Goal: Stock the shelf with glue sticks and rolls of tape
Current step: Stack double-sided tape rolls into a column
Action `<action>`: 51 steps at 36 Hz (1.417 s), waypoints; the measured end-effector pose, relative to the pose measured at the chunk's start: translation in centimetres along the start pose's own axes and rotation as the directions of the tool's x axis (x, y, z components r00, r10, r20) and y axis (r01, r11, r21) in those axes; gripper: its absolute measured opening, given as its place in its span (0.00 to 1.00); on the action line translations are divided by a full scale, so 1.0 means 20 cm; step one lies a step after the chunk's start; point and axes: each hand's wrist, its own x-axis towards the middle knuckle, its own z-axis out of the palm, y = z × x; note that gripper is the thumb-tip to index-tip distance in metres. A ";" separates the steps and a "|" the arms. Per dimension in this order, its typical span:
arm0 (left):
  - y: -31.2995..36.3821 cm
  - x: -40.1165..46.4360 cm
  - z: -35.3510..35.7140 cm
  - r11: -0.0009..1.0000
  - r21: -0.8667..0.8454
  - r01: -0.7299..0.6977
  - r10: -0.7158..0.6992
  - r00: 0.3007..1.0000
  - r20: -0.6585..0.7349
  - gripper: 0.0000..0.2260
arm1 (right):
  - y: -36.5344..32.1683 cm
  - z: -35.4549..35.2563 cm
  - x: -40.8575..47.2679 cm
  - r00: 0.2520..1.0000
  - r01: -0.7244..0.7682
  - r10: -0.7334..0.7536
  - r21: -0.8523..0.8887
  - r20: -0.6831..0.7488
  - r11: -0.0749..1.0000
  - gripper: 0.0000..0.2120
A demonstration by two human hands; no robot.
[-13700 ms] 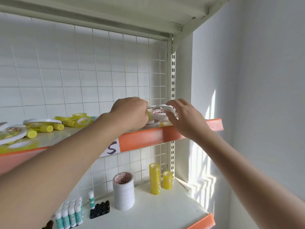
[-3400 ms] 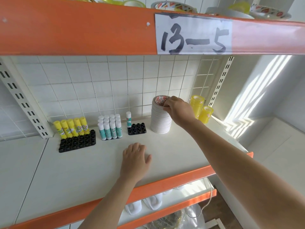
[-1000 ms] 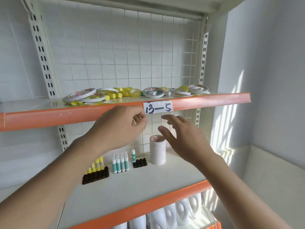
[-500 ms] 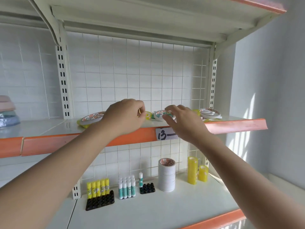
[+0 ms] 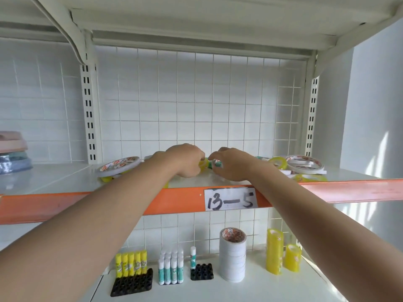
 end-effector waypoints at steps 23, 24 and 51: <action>0.01 0.09 0.05 0.956 -0.290 0.030 -0.042 0.998 -0.037 0.06 | 0.09 0.03 0.00 0.990 -0.095 0.094 0.000 -0.102 0.996 0.10; 0.02 0.08 0.04 0.955 -0.295 0.041 -0.062 0.996 -0.062 0.06 | 0.09 0.03 0.00 0.987 -0.104 0.102 -0.012 -0.121 0.994 0.10; 0.20 -0.72 -0.08 0.855 -0.374 -0.361 0.020 0.742 -0.670 0.15 | -0.26 -0.06 -0.70 0.648 -0.075 0.053 0.005 -0.760 0.997 0.08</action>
